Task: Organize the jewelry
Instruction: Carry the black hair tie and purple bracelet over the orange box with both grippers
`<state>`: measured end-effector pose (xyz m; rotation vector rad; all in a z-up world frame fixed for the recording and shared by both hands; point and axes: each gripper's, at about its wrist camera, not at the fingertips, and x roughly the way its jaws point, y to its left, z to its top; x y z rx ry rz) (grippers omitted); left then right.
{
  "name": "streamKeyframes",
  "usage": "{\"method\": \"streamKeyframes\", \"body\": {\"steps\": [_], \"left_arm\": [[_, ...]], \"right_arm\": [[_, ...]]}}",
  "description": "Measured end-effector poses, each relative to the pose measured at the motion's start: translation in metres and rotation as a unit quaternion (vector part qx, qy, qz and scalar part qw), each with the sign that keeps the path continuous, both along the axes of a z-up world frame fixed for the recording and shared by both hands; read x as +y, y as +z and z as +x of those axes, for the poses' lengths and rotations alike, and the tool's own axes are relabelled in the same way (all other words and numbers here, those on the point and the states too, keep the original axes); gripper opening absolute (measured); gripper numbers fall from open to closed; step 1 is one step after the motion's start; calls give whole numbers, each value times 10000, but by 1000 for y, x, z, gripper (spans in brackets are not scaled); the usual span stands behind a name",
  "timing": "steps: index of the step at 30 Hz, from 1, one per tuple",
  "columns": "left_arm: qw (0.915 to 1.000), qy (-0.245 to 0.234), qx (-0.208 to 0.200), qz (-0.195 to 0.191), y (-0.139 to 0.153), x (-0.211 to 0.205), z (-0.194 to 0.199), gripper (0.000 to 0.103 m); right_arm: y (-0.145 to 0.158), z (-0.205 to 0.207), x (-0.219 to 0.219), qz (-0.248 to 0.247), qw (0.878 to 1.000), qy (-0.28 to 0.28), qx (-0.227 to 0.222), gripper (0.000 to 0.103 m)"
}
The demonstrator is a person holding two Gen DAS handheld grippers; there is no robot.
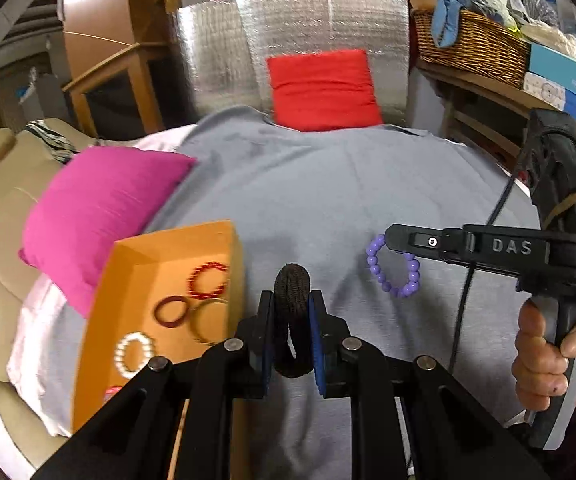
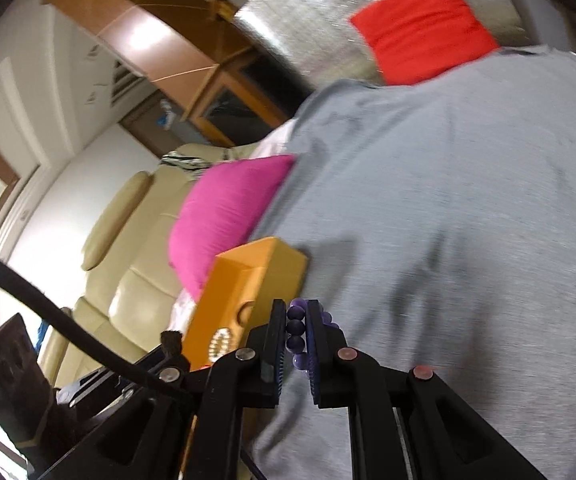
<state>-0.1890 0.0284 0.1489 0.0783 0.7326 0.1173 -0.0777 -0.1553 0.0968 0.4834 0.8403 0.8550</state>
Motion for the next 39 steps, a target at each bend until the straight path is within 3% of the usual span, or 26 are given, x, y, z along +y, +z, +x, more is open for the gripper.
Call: {"method": "streamKeyframes", "body": {"steps": [10,18,24,33,39], "left_arm": [[9990,403,10,169,8,39,-25,17],[9947,949,371,112,-6,96,-54,17],[9892,1276,699,-190,-27,135,-73,17],[9832,1286,1166,-571,-60,151,-76,17],[9782,1235,1472,-791,-80,152,-72,17]], "right_arm": [[25,-41,46,497,9939,694,-699,11],[21,-55,78,871,9874,1241,-462,11],[12,-61,105,1076,9793,1709,-117,11],[-16,-84,158,375,9713,2346,99,11],[-37,-82,180,-199,9725,2312,173,11]]}}
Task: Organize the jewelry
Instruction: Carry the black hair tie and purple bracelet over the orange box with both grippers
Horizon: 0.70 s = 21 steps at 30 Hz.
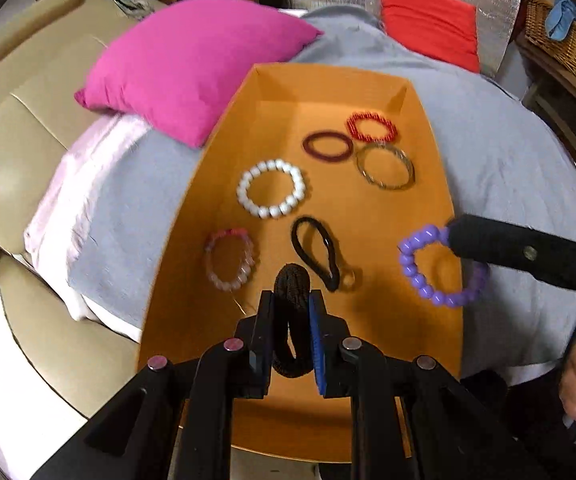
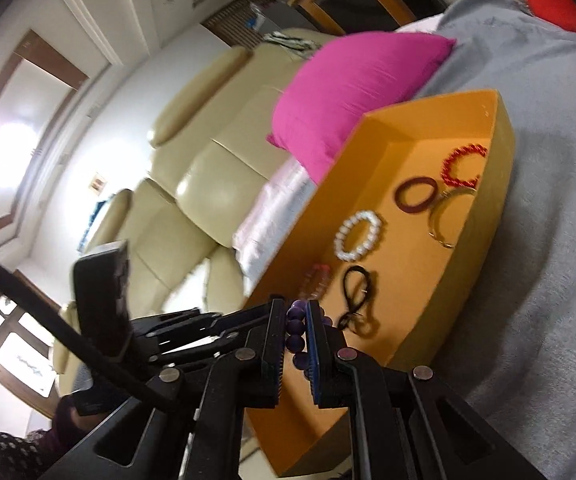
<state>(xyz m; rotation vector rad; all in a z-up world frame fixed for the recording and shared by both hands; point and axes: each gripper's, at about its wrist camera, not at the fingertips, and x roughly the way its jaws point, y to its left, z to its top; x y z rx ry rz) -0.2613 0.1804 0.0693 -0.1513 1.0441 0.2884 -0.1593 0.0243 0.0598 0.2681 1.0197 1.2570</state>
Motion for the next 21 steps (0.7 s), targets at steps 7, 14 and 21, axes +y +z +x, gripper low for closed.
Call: {"method": "streamKeyframes", "body": {"steps": [7,14,21], "left_arm": [[9999,-1,153,34,-14,-4,4,17],[9997,51,258,-27,-25,-4,6,17],[9996,94,251,22,-30,-6,6,17]], "right_arm": [[-13,9,7,-384,9991,-181,-29,11],[-16,15,7,-467,9984,-332,-22,11],[-19,17,9,-624,9967,-470,-198,11]]}}
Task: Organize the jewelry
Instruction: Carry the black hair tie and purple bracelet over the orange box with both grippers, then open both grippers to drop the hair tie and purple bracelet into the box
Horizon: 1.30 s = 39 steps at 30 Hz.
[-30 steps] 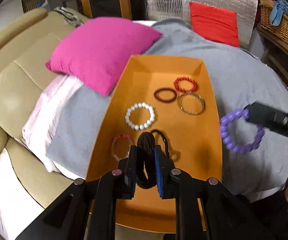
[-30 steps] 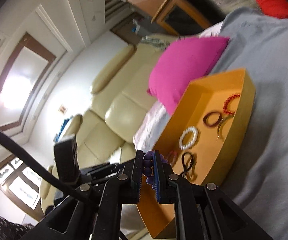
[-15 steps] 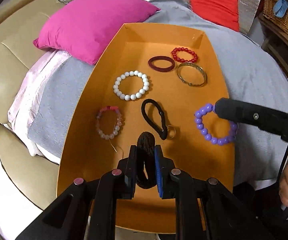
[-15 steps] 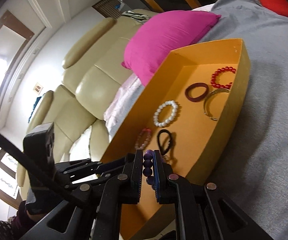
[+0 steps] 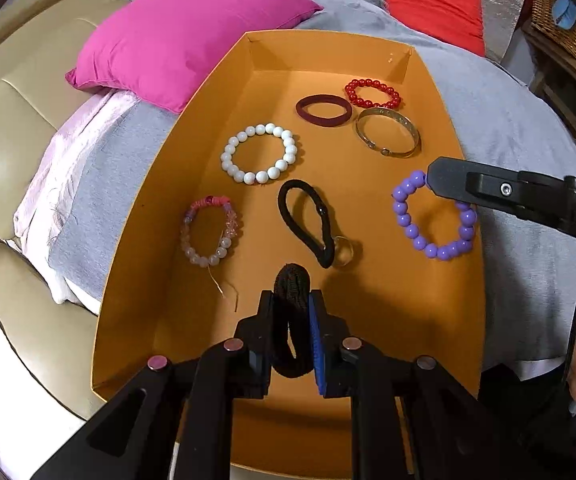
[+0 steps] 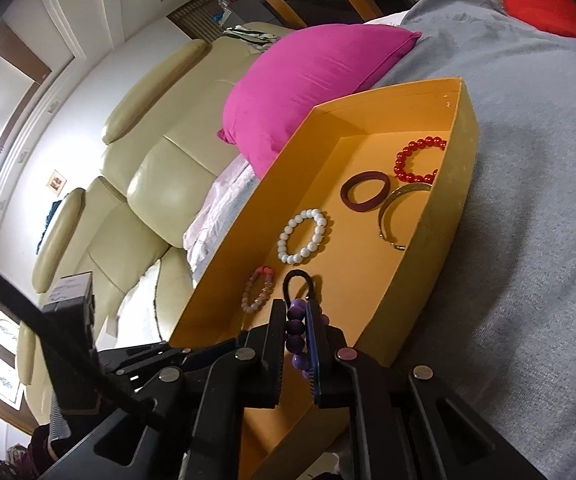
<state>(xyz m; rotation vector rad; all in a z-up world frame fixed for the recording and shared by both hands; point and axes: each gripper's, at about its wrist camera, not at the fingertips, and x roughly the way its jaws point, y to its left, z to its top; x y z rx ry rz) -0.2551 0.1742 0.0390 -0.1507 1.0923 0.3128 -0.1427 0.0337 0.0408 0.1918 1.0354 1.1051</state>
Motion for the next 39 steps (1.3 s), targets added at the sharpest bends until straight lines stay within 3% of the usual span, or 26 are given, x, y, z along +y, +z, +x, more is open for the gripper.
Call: {"method": "streamKeyframes", "body": {"steps": [20,27,33,39], "left_arm": [[9984,232,247,456,-19,2,1,20],[9972,271,261,646,-20,-1,-1,38],[9955,274,231,880,-12,-11,-2,46],[9935,211,90,1114,3,-18,-2,50]], "right_arm": [[-1,3,4,-282,9987,-170,-377,11],[0,3,4,-310,9985,-217,-399,11],[2,5,1,-357,9978,-312,-466,12],[4,10,-4,-181,9984,-420,-322,24]]}}
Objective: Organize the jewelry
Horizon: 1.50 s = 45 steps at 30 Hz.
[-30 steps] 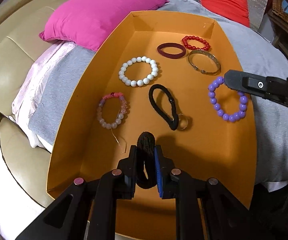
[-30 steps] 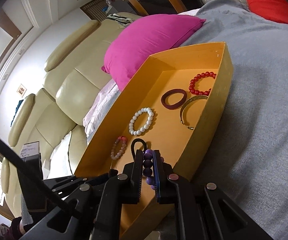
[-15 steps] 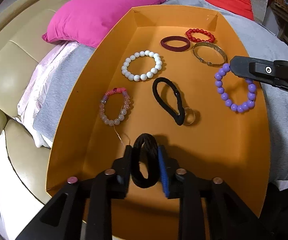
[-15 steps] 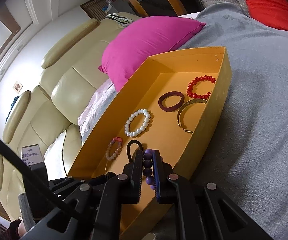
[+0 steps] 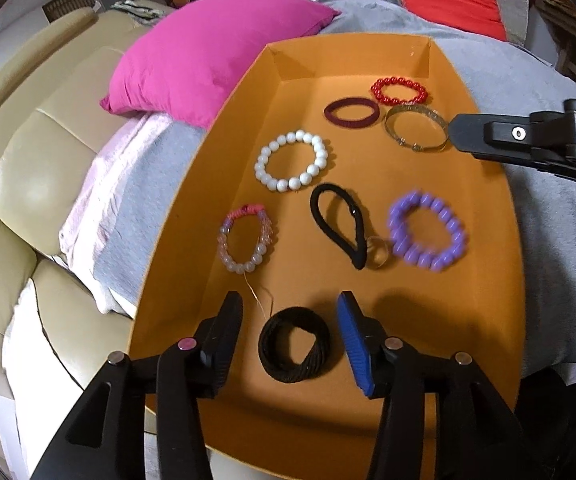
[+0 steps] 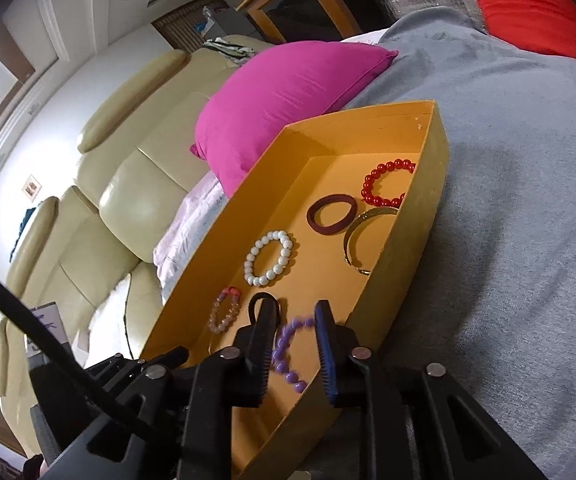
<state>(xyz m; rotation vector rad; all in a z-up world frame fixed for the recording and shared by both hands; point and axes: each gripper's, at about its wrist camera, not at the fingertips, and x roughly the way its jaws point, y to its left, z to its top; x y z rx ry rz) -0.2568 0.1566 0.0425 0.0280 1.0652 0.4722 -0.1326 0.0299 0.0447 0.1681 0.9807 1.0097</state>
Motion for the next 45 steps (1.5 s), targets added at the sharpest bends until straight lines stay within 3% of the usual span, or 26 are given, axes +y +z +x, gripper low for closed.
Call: {"method": "streamKeyframes", "body": {"steps": [9,12,19,22,24,26,38,45], "left_arm": [[9996,-74,-122,244,18,-10,1,54],[9989,-99,-229,393,29,-17,0,62],[9968,-82,-512,615,61,-29,-2,65],[9954,-1,-643,716,75,-35,-5,66],[9928,21,-772,913,87,-42,-8,75],[9895,23,-966,1071,99,-49,-11,79],[9791,143,-1757,1015,161,-71,-40,80],[9726,309,-2112,918,184,-69,-57,80]], "right_arm": [[6,-2,-8,97,9999,-6,-134,25],[12,-7,-11,33,9993,-1,-362,25],[36,-25,-29,-115,9939,-31,-1097,25],[50,-34,-44,-177,9886,-191,-1484,35],[60,-41,-53,-274,9833,-319,-1769,47],[70,-48,-65,-261,9802,-413,-1917,51],[127,-99,-102,-561,9621,-510,-2619,52],[150,-115,-103,-616,9568,-567,-2784,53]]}}
